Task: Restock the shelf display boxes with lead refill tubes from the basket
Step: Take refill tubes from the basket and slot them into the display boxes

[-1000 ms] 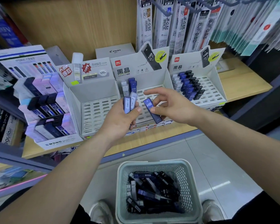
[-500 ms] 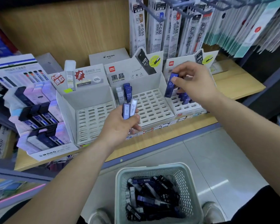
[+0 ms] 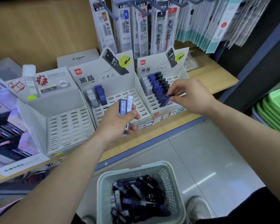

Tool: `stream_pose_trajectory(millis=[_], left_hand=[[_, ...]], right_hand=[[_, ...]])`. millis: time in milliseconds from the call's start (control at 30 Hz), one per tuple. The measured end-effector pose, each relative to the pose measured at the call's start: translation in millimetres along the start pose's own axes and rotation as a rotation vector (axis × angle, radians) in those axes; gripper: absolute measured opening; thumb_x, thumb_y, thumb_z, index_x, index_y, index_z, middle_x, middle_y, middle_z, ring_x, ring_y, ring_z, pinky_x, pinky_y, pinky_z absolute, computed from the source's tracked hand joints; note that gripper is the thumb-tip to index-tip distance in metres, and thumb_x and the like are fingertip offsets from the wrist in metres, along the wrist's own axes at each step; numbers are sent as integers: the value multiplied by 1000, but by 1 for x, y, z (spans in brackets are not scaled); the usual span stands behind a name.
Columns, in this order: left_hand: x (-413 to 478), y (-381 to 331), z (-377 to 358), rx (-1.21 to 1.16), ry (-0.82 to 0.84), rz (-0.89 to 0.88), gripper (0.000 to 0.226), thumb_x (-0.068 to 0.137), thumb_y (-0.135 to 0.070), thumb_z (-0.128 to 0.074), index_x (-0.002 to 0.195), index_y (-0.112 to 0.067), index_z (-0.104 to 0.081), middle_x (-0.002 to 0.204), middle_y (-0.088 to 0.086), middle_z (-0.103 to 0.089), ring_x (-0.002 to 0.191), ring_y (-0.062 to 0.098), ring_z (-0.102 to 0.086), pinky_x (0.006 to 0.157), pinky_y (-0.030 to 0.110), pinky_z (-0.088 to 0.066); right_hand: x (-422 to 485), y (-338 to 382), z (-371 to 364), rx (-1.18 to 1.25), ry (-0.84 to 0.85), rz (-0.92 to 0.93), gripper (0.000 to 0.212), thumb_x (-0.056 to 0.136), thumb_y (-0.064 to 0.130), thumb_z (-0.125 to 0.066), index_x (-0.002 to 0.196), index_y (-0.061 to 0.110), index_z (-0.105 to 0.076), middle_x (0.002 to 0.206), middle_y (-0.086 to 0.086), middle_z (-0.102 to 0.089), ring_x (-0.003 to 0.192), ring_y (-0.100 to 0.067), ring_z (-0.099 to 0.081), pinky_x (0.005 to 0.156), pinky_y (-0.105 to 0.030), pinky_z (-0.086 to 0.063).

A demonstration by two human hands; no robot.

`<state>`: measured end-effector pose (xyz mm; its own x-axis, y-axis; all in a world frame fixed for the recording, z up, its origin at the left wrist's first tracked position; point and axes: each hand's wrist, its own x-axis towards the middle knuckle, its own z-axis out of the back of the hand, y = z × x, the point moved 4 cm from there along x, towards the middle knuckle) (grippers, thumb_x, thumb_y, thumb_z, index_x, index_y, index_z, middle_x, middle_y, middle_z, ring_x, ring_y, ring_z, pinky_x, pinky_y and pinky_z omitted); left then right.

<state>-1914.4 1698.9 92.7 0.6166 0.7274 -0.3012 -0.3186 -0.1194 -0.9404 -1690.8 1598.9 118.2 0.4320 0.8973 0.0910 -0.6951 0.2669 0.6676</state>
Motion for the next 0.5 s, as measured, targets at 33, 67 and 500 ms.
stream_pose_trajectory(millis=[33,67,500], left_hand=[[0,0,-1,5,8,3,10,100,-17,-59,111,-15,-59,86,-1,-75,55,17,-62,57,31,-51],[1,1,-2,12,15,5,10,100,-18,-59,110,-16,-59,88,0,-76,56,18,-63,57,30,-52],[-2,-1,-3,16,62,-48,6,99,-17,-61,104,-21,-63,87,0,-73,51,16,-54,50,25,-50]], right_hand=[[0,-1,0,-19,0,2,15,85,4,-74,89,18,-70,86,8,-70,82,-7,-66,70,-9,-50],[0,-1,1,-34,0,2,15,85,4,-74,89,18,-70,86,9,-70,82,-7,-66,70,-11,-51],[2,12,-19,-371,-8,96,16,92,20,-66,103,28,-75,101,9,-52,87,-14,-56,76,-31,-48]])
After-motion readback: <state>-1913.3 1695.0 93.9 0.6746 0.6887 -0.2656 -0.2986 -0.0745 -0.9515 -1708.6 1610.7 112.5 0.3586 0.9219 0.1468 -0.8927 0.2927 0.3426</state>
